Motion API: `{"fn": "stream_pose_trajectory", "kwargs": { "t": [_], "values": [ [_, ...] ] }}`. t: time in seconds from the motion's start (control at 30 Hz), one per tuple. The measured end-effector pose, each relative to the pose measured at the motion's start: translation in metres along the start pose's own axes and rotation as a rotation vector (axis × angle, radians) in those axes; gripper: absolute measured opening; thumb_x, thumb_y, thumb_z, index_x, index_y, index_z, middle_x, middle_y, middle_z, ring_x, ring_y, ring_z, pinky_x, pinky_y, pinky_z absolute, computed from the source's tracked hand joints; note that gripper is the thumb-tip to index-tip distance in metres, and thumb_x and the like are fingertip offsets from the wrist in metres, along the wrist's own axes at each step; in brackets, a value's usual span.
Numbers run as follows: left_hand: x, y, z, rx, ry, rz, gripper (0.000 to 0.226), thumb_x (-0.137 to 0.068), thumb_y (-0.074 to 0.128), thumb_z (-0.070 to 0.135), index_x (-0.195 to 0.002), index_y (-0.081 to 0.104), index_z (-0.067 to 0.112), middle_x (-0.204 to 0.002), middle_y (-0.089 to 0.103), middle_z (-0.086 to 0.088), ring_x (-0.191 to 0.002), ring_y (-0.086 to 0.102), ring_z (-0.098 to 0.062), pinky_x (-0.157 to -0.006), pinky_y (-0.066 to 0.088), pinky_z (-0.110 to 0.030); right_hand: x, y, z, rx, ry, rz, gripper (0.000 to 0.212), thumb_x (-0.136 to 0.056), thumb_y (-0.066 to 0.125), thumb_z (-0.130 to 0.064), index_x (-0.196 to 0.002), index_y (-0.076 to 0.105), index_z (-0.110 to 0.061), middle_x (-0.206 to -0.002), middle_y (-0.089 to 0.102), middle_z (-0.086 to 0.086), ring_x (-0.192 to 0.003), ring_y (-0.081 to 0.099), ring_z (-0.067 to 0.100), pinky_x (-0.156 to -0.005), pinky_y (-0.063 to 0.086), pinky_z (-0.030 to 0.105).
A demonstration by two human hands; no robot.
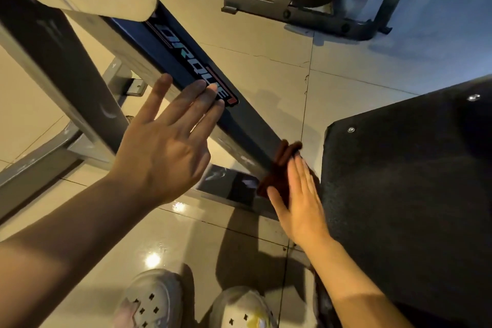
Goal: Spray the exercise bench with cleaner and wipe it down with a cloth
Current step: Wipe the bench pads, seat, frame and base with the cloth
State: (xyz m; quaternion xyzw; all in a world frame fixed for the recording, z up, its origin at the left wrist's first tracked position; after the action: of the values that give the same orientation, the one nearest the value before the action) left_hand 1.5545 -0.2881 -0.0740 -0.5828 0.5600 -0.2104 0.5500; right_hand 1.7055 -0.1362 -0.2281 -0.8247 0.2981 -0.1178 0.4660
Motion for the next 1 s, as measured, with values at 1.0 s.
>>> {"fn": "stream_pose_trajectory", "kwargs": {
  "t": [1.0],
  "values": [
    [0.001,0.004,0.003,0.04,-0.026,0.094,0.057,-0.093,0.028,0.03,-0.137,0.047,-0.001,-0.142,0.048,-0.021,-0.14,0.035,-0.035,-0.118,-0.001,-0.044,0.015,-0.002,0.015,0.083,0.256,-0.083,0.08,-0.092,0.034,-0.054,-0.154,0.015,-0.008,-0.162,0.018,0.012,-0.15,0.011,0.02,-0.121,0.021,0.041]
  ]
}}
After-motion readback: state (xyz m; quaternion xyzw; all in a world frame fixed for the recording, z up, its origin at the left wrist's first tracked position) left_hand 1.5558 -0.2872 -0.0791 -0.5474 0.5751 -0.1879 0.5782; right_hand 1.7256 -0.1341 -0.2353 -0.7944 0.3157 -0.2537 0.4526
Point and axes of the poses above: each hand's wrist, its own x-axis away from the middle knuckle, its own y-axis out of the palm, z = x × y, the point moved 5 cm from there along -x, towards the middle knuckle
